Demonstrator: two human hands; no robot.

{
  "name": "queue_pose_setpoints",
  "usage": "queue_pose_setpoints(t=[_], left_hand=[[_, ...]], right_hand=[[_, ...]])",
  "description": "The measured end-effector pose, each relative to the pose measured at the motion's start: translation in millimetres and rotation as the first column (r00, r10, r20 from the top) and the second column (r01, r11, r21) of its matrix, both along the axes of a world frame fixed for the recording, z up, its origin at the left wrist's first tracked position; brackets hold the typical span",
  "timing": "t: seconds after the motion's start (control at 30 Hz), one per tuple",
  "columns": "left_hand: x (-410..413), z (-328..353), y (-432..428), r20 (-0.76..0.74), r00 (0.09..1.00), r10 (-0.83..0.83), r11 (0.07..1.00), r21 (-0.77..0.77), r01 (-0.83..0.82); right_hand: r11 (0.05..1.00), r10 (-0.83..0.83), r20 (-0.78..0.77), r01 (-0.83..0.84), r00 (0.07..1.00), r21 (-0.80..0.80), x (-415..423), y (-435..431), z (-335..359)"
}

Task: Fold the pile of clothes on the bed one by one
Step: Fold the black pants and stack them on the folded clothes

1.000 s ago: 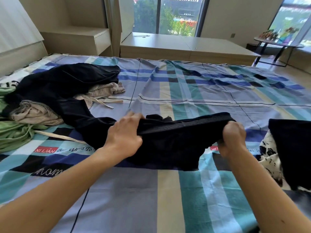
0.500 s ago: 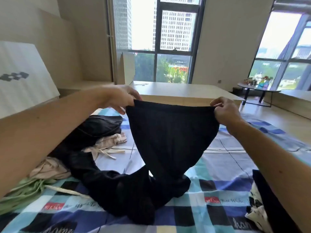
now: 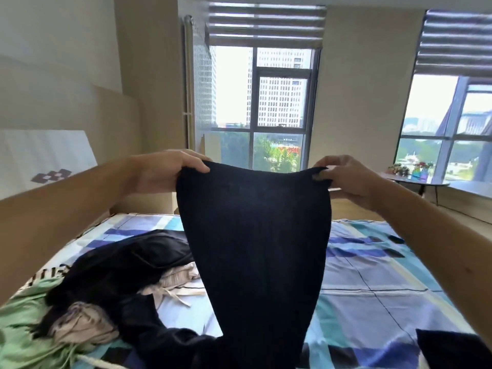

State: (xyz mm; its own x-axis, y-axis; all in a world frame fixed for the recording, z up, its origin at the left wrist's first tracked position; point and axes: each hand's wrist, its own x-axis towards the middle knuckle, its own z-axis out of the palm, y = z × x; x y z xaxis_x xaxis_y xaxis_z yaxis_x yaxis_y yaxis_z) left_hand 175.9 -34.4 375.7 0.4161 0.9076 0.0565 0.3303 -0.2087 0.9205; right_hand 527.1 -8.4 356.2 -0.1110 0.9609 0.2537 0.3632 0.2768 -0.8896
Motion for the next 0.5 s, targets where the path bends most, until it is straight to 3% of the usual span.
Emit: queue_pose_setpoints(t=[0.13, 0.23, 0.3, 0.33, 0.4, 0.47, 0.5], left_hand=[[-12.7, -23.6, -6.4, -0.010, 0.982, -0.186, 0.982, -0.015, 0.186], [-23.7, -25.4, -2.5, -0.158, 0.950, -0.269, 0.963, -0.016, 0.270], [-35.7, -19.5, 7.7, -0.302, 0.933, -0.197, 0.980, -0.021, 0.200], [-40.5, -18.0, 11.8, -0.375, 0.908, -0.188, 0.982, -0.058, 0.180], [-49.1, -15.8, 23.5, -0.507, 0.844, -0.175, 0.984, -0.126, 0.128], [-52.1, -5.8, 43.0, -0.621, 0.781, -0.068, 0.998, -0.042, 0.053], [-50.9, 6.3, 52.0, -0.654, 0.755, 0.048, 0.995, 0.098, 0.021]], right_hand=[[0.960, 0.059, -0.317, -0.141, 0.947, -0.243, -15.5, -0.3, -18.4], [0.846, 0.367, -0.319, -0.456, 0.874, -0.276, -17.3, -1.4, -27.4], [0.721, 0.575, -0.161, -0.589, 0.802, -0.365, -16.1, 3.2, -25.7], [0.698, 0.615, -0.020, -0.557, 0.788, -0.449, -13.1, 8.7, -25.9], [0.791, 0.554, 0.372, -0.331, 0.745, -0.515, -18.1, 18.9, -23.3], [0.937, 0.333, 0.657, -0.160, 0.677, -0.310, -29.2, 32.2, -4.8], [0.982, 0.190, 0.695, -0.128, 0.693, -0.141, -33.2, 41.5, 10.2]])
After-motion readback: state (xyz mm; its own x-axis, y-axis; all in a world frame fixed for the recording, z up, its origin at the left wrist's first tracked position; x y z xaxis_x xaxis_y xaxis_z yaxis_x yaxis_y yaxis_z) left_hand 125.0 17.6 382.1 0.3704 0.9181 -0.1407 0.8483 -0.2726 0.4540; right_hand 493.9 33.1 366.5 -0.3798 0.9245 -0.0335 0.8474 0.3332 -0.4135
